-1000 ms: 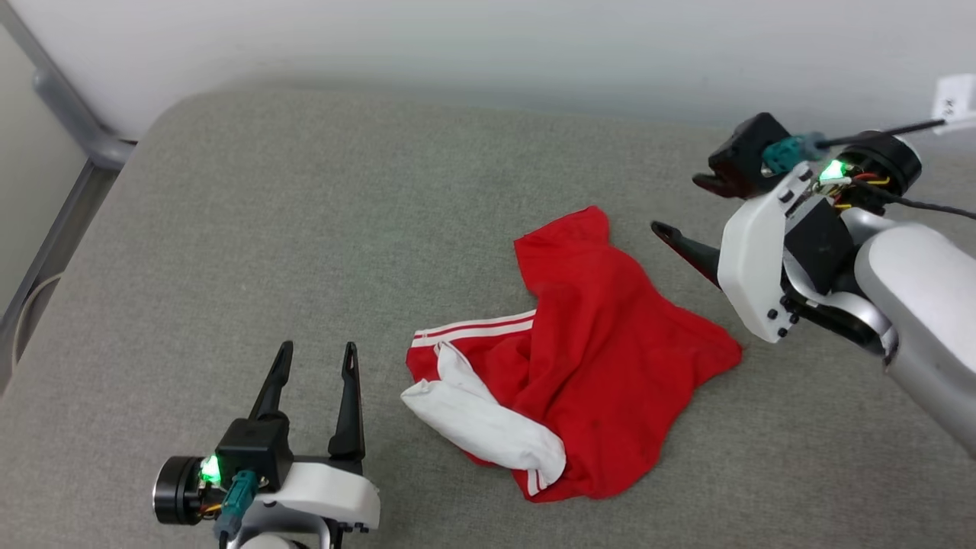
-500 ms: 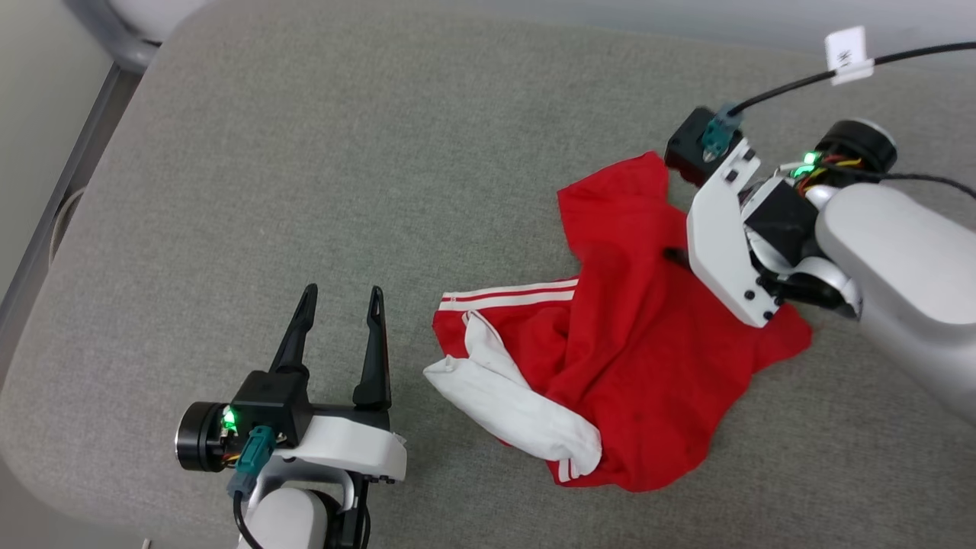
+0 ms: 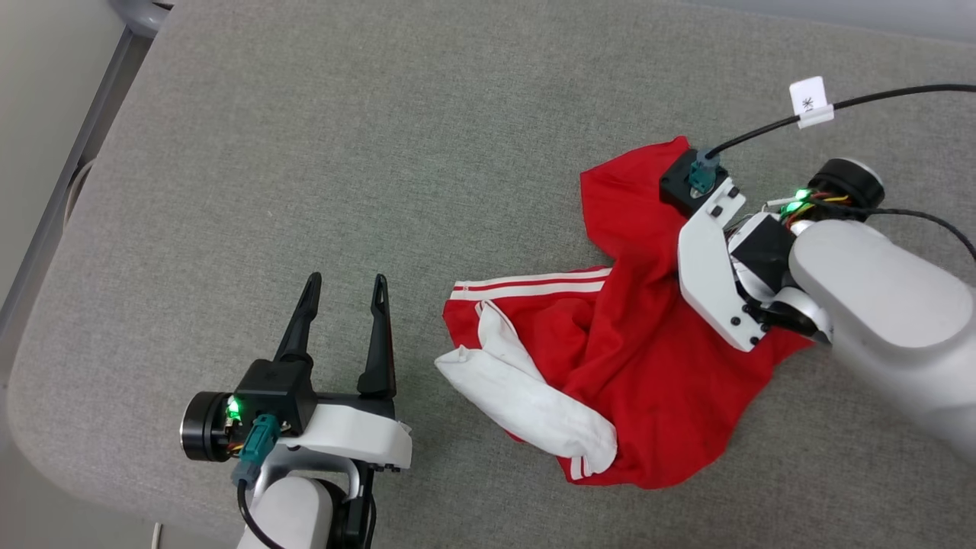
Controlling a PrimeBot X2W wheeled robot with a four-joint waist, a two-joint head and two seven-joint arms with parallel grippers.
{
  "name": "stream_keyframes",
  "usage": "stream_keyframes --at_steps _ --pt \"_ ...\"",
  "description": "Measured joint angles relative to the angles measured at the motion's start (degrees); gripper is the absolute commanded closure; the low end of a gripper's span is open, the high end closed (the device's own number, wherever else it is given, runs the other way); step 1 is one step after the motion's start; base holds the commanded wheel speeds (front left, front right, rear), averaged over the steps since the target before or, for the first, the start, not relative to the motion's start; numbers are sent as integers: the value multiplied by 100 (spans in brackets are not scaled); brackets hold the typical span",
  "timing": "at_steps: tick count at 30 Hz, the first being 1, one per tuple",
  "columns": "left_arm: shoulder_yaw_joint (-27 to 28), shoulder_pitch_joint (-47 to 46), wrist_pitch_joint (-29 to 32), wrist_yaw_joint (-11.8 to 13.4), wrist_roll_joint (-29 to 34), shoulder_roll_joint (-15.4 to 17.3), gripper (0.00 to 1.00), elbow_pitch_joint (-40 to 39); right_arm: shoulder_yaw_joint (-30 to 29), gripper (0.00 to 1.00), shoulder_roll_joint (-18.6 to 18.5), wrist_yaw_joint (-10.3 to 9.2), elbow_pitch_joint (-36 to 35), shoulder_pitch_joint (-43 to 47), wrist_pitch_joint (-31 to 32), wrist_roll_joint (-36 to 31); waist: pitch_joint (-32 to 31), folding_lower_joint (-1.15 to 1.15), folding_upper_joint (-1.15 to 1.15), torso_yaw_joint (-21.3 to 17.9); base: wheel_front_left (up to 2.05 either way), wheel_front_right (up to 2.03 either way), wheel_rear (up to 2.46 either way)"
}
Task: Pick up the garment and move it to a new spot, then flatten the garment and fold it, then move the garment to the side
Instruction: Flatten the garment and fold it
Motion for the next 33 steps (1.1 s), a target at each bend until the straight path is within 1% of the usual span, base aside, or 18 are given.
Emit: stream_keyframes --at_steps 4,7,10,14,19,23,28,31,33 --pt "49 8 0 -1 23 -1 0 34 99 100 99 29 -3 0 -456 -74 -94 1 0 -52 0 0 0" --pt "119 62 0 -8 82 0 0 62 148 100 125 32 5 -151 -979 -10 -226 1 0 -115 0 0 0" --pt "192 123 0 -41 143 -2 0 81 133 100 113 32 -75 -498 -1538 -92 -413 1 0 -184 0 0 0" --pt "298 322 0 -58 227 -2 0 92 141 100 -20 32 -290 -598 -2098 -53 -715 1 0 -299 0 0 0" --pt "416 573 0 -108 320 -2 0 110 140 100 -442 32 -755 -647 -2658 -60 -1105 0 0 -476 0 0 0" --pt "526 800 0 -116 368 -1 0 114 -78 100 -960 32 -1226 -531 -3011 -58 -1400 0 0 -643 0 0 0" --pt "622 1065 0 -142 388 -1 0 108 -726 100 -1702 32 -1833 118 -3129 -107 -1700 0 0 -891 0 0 0" --pt "633 1171 0 -141 388 -1 0 97 -1258 100 -2084 32 -2072 794 -3048 -133 -1833 0 0 -1044 0 0 0" --pt "627 1194 0 -141 385 -1 0 94 -1696 100 -2270 32 -2140 1313 -3007 -127 -1898 0 0 -1134 0 0 0"
